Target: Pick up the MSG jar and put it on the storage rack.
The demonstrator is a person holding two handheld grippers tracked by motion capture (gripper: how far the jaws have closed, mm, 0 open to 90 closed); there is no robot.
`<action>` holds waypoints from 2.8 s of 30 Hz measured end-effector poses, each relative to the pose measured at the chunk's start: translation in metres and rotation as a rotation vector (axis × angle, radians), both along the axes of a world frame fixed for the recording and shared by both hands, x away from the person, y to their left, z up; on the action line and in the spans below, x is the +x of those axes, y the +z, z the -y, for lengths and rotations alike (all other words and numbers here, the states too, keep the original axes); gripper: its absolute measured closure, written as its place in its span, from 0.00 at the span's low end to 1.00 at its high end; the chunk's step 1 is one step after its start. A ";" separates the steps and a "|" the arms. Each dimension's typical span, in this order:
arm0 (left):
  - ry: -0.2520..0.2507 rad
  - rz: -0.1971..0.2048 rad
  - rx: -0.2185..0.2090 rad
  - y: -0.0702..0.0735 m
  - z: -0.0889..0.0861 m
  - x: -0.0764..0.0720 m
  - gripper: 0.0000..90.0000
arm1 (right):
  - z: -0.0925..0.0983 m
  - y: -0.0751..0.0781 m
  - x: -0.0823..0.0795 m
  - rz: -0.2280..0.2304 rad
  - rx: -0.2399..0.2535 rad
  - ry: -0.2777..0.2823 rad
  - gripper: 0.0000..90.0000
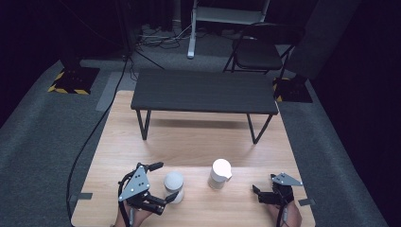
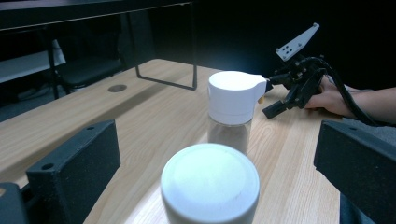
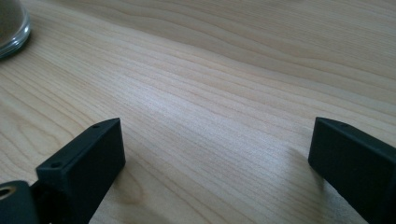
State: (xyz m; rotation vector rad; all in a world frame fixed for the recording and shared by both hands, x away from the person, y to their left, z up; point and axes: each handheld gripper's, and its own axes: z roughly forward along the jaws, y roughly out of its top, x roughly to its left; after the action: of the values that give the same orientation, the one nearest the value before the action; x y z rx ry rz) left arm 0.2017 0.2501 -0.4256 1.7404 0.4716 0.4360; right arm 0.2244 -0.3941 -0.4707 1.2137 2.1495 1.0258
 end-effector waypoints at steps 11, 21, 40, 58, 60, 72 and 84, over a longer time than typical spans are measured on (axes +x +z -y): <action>-0.032 0.003 -0.004 0.000 0.012 0.015 0.00 | -0.001 0.000 0.000 -0.001 0.000 -0.006 0.03; -0.020 -0.017 0.007 -0.008 0.012 0.017 0.00 | -0.001 0.000 -0.001 -0.001 0.000 -0.009 0.03; 0.001 -0.118 0.032 -0.038 0.014 0.019 0.03 | -0.001 0.000 -0.001 -0.001 0.000 -0.009 0.03; 0.032 -0.099 0.068 -0.035 0.021 0.012 0.36 | -0.001 0.000 -0.001 0.000 0.000 -0.009 0.03; 0.037 -0.096 0.067 -0.035 0.022 0.010 0.37 | -0.001 0.000 -0.001 0.000 0.000 -0.009 0.03; 0.062 -0.134 0.078 -0.026 0.025 0.013 0.37 | 0.000 0.000 -0.003 0.006 -0.003 0.003 0.04; 0.051 -0.097 0.083 0.001 0.027 0.025 0.37 | 0.002 -0.001 -0.003 0.007 0.002 0.022 0.05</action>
State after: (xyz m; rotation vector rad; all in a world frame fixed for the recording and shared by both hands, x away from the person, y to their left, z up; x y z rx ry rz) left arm 0.2267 0.2227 -0.4250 1.8388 0.5756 0.4135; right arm 0.2216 -0.3963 -0.4716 1.1877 2.1621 1.0399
